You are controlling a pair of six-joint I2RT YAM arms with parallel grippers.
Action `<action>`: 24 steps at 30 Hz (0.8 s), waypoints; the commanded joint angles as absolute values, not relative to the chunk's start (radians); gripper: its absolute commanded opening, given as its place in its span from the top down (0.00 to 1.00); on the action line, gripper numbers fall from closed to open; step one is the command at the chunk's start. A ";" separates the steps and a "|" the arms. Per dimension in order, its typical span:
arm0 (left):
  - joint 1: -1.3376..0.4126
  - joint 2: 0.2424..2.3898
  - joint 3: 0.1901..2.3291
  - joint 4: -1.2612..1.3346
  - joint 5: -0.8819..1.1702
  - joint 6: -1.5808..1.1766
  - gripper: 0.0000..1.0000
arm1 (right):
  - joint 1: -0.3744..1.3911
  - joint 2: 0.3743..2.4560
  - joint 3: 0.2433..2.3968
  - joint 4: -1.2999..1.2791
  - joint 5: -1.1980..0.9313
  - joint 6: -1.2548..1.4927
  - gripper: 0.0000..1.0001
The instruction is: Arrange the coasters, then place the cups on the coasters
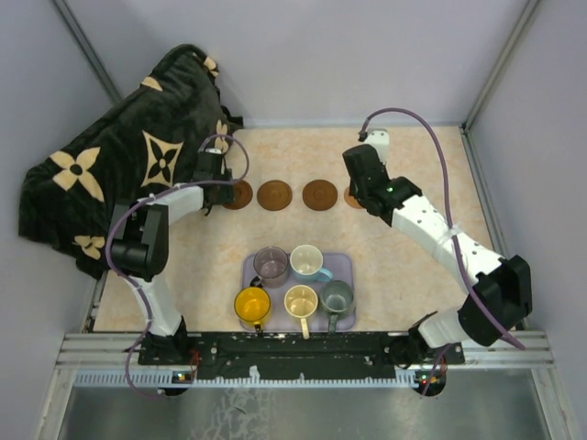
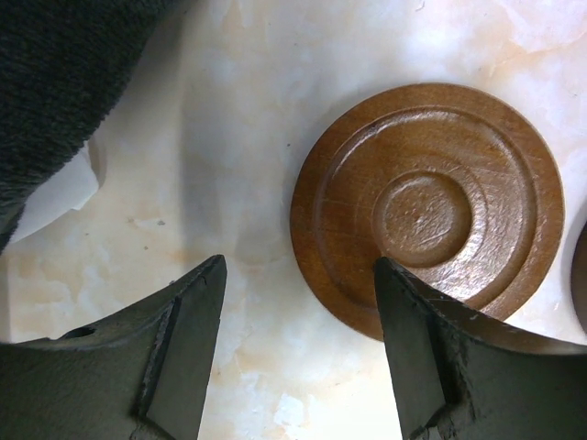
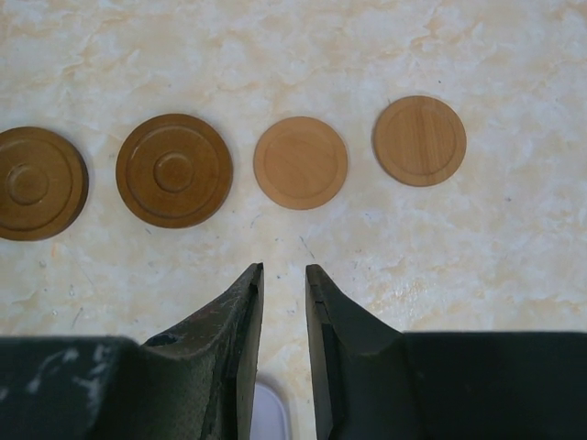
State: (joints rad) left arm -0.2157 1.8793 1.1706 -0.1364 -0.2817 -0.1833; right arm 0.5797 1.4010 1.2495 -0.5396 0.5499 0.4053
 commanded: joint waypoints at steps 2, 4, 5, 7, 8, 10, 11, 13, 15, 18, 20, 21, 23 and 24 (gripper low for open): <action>-0.206 1.914 1.201 -0.105 -0.231 -0.217 0.28 | 0.587 1.360 1.237 -0.501 0.535 0.427 0.74; -0.206 1.925 1.203 -0.105 -0.227 -0.224 0.28 | 0.587 1.363 1.235 -0.503 0.534 0.428 0.75; -0.204 1.929 1.204 -0.105 -0.226 -0.226 0.28 | 0.586 1.364 1.235 -0.504 0.534 0.427 0.75; -0.203 1.937 1.206 -0.107 -0.228 -0.228 0.28 | 0.586 1.365 1.231 -0.503 0.529 0.427 0.75; -0.203 1.939 1.206 -0.109 -0.231 -0.229 0.28 | 0.586 1.365 1.229 -0.503 0.527 0.428 0.75; -0.201 1.942 1.206 -0.115 -0.236 -0.231 0.28 | 0.586 1.365 1.226 -0.502 0.525 0.428 0.75; -0.200 1.943 1.205 -0.121 -0.241 -0.232 0.28 | 0.586 1.366 1.224 -0.502 0.522 0.429 0.75; -0.199 1.942 1.202 -0.136 -0.252 -0.238 0.28 | 0.586 1.368 1.222 -0.502 0.513 0.432 0.75; -0.199 1.934 1.189 -0.143 -0.261 -0.242 0.28 | 0.586 1.370 1.220 -0.502 0.503 0.437 0.76; -0.195 1.913 1.156 -0.143 -0.271 -0.252 0.28 | 0.586 1.371 1.220 -0.503 0.494 0.442 0.76; -0.194 1.903 1.140 -0.140 -0.274 -0.258 0.28 | 0.586 1.374 1.221 -0.502 0.488 0.445 0.76; -0.193 1.899 1.135 -0.142 -0.275 -0.260 0.28 | 0.586 1.374 1.221 -0.502 0.486 0.446 0.76; -0.190 1.896 1.128 -0.143 -0.277 -0.261 0.28 | 0.586 1.374 1.222 -0.504 0.483 0.446 0.76; -0.189 1.895 1.128 -0.144 -0.278 -0.262 0.28 | 0.586 1.375 1.222 -0.506 0.482 0.446 0.76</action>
State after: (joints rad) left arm -0.2035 1.9072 1.1606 -0.0933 -0.2558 -0.2569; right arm 0.5797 1.4006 1.2163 -0.5385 0.4908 0.4316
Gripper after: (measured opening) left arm 0.723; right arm 0.241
